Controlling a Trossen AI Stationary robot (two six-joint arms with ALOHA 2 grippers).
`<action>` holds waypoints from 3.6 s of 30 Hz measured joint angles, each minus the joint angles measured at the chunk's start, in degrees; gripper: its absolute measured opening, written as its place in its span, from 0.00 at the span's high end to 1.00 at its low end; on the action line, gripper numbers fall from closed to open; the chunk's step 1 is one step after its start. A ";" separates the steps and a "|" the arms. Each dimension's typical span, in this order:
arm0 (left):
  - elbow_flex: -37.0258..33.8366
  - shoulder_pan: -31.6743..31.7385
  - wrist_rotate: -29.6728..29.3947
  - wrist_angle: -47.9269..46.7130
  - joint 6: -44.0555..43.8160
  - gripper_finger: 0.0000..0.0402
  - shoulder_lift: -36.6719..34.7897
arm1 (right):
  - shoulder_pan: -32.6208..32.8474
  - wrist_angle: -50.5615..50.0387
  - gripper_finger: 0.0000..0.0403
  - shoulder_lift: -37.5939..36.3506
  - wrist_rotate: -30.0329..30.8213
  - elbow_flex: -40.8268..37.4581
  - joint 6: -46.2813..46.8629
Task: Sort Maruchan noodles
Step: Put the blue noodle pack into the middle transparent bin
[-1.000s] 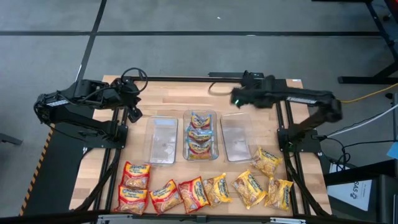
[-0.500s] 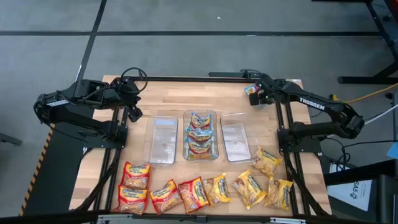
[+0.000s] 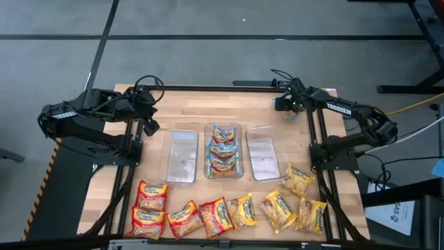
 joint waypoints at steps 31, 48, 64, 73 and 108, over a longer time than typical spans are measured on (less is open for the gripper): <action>0.00 0.00 0.06 0.00 0.37 1.00 0.02 | 8.19 6.56 0.99 7.20 -9.02 1.09 0.41; -0.01 0.02 0.04 -0.02 0.42 1.00 0.02 | 22.15 6.70 1.00 6.36 -8.73 18.03 -6.03; -0.01 0.01 0.04 -0.04 0.42 1.00 0.02 | 57.49 7.66 1.00 6.80 8.42 26.34 -8.66; -0.01 0.00 0.02 -0.02 0.42 1.00 0.02 | 69.66 14.27 1.00 15.11 26.86 26.34 -9.24; 0.01 0.02 0.04 0.14 -0.06 1.00 0.02 | 78.93 -11.72 1.00 32.09 35.98 45.94 4.45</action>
